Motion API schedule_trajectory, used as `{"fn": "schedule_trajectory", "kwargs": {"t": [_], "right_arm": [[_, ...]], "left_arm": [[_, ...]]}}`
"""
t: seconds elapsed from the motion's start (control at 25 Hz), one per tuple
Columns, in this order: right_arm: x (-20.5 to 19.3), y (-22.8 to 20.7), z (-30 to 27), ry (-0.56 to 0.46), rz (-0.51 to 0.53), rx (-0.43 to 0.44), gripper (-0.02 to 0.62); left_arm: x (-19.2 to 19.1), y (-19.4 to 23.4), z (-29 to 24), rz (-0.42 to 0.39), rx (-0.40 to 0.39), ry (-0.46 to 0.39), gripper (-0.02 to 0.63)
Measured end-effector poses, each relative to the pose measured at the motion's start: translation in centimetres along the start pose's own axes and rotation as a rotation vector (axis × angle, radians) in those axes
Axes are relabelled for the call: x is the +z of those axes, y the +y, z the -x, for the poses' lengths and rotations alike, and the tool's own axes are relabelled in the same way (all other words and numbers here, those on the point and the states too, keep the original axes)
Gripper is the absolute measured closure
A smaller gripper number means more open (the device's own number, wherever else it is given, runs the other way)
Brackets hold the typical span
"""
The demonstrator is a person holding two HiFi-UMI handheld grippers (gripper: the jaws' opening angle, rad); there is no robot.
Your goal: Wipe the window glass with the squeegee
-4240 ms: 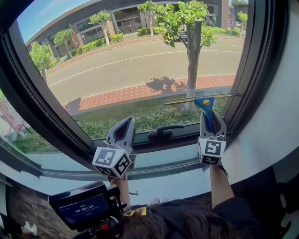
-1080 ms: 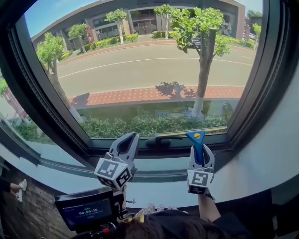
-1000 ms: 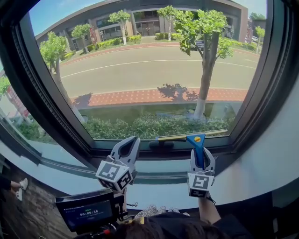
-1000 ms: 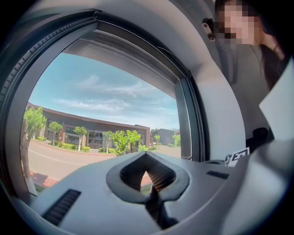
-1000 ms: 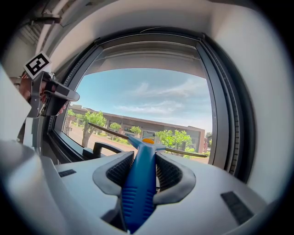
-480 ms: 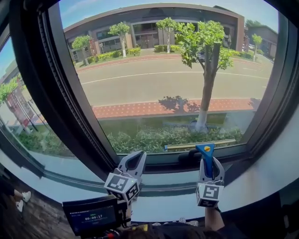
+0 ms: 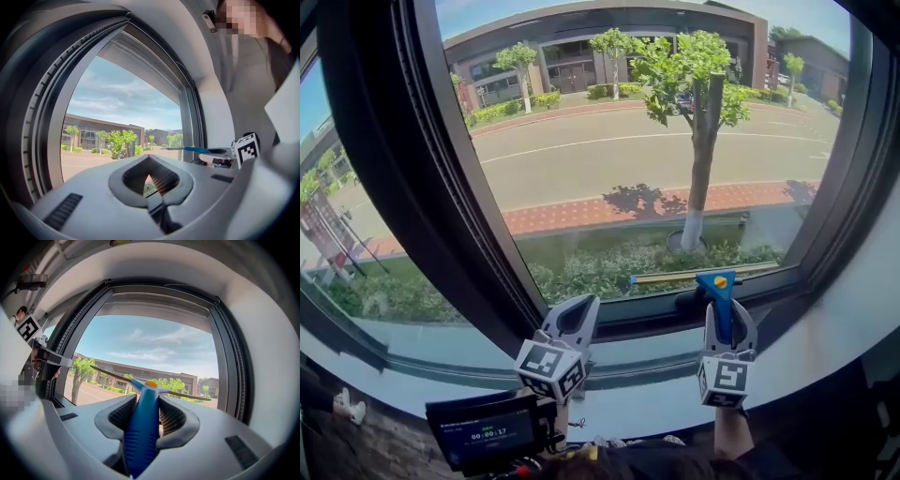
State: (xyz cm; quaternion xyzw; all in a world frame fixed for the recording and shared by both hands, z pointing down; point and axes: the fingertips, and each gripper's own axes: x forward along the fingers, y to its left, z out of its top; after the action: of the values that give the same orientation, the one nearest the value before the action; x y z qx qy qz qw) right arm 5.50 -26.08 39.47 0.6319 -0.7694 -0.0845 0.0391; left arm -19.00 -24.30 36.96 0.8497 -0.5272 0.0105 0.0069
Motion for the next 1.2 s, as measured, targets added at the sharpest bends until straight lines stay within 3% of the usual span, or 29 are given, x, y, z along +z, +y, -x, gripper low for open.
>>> {"fn": "schedule_trajectory", "kwargs": {"t": [0.16, 0.36, 0.76, 1.2], "right_arm": [[0.6, -1.3, 1.4, 0.005, 0.002, -0.002, 0.453], [2.3, -1.4, 0.6, -0.027, -0.018, -0.002, 0.453], [19.2, -3.5, -3.0, -0.313, -0.019, -0.041, 0.453], [35.3, -4.8, -7.5, -0.559, 0.014, -0.082, 0.453]], "left_arm": [[0.3, -1.8, 0.2, 0.001, -0.009, 0.005, 0.604], [-0.4, -1.1, 0.2, -0.021, 0.002, 0.017, 0.604], [1.0, 0.1, -0.3, 0.015, 0.046, -0.013, 0.604], [3.6, 1.4, -1.7, -0.008, 0.062, -0.06, 0.604]]}}
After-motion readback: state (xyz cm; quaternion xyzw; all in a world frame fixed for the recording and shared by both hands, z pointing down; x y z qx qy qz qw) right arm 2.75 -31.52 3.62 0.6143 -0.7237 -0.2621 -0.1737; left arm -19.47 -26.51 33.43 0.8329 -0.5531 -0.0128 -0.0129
